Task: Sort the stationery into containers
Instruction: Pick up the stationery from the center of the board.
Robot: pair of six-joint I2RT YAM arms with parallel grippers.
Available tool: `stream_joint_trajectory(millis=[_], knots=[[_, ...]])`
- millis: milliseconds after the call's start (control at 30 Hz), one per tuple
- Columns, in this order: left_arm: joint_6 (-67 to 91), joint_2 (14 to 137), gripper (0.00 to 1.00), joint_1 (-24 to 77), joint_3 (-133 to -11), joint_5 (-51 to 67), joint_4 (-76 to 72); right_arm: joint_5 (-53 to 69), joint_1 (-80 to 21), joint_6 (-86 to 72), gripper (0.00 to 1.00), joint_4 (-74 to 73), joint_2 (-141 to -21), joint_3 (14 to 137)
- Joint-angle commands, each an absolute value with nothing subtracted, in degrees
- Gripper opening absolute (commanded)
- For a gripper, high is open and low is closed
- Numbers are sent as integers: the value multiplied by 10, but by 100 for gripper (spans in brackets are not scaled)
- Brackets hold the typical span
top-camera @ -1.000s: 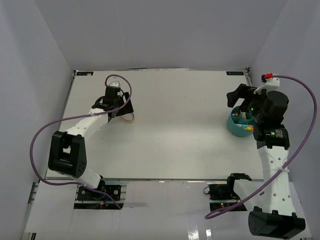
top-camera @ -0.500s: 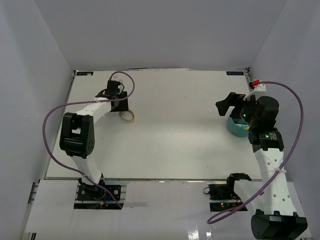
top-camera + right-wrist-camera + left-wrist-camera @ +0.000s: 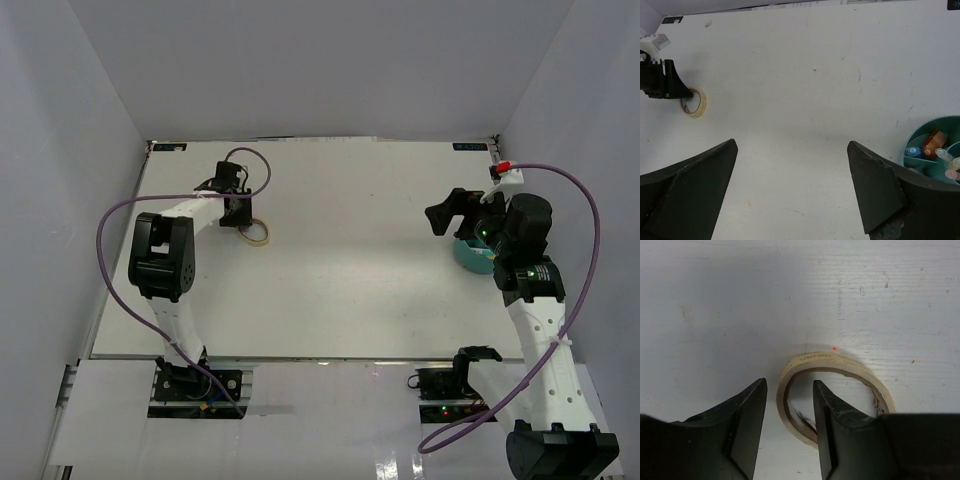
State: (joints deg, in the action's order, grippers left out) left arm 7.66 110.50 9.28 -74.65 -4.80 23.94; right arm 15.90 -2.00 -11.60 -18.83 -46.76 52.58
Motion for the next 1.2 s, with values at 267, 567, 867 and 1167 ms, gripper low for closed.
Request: stream_joint_trajectory(millis=[267,567,867,1167], knots=[[76,1117,31,92,-777,-21,245,179,-25,-105,97,-160,-461,515],[175,1041,0,93,-731,98,241,292,-47,-105,96,-166,-489,535],[336,889,0,168,-615,142,159,242,-212,-177,97,-150,-559,573],[428,824,0,245,-583,120,89,125,-359,-238,98,-102,-653,614]])
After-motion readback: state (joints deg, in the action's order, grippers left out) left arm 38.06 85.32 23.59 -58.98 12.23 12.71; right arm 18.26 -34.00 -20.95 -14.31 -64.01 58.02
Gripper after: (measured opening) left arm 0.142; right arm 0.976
